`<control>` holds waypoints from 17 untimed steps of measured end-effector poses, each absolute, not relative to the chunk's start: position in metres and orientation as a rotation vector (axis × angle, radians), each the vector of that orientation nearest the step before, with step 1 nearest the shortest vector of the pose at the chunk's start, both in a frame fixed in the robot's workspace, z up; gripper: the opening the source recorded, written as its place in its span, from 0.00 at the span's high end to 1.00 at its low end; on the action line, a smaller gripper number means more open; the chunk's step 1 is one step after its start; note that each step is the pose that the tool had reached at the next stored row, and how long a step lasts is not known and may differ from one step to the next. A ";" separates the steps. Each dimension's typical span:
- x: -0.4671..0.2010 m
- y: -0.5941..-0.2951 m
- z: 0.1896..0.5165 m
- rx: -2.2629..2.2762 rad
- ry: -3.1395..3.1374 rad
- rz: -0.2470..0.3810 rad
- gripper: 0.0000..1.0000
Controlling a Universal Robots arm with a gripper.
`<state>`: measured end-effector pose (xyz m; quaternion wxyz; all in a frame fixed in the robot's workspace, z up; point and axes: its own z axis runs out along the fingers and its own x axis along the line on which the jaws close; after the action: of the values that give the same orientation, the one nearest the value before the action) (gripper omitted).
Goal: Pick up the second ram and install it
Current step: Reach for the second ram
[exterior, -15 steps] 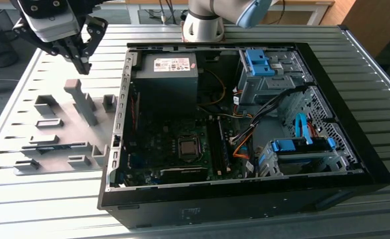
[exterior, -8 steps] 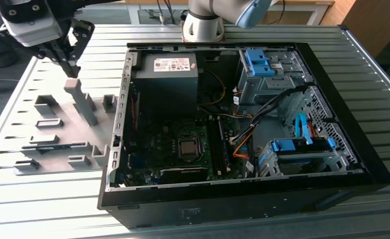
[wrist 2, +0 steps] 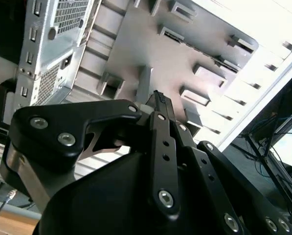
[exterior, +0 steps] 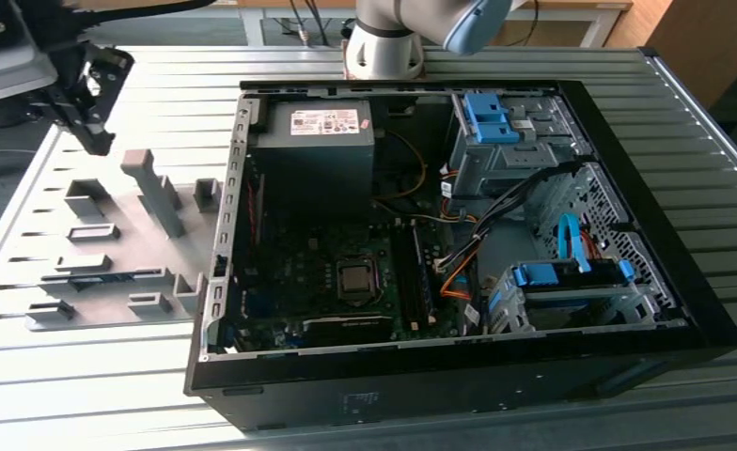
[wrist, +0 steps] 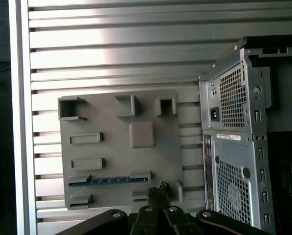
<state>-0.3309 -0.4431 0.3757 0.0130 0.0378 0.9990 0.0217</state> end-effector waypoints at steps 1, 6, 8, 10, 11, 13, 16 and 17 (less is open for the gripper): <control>-0.335 -0.443 0.375 0.118 3.112 0.068 0.90; -0.358 -0.443 0.374 0.118 3.112 0.068 0.90; -0.367 -0.443 0.374 0.118 3.113 0.068 0.90; -0.377 -0.443 0.373 0.118 3.112 0.068 0.90; -0.381 -0.443 0.373 0.118 3.112 0.068 0.90; -0.389 -0.443 0.373 0.118 3.113 0.067 0.90; -0.393 -0.443 0.373 0.118 3.112 0.068 0.90; -0.393 -0.443 0.373 0.118 3.112 0.068 0.90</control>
<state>-0.3935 -0.4431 0.3729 0.0131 0.0378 0.9990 0.0217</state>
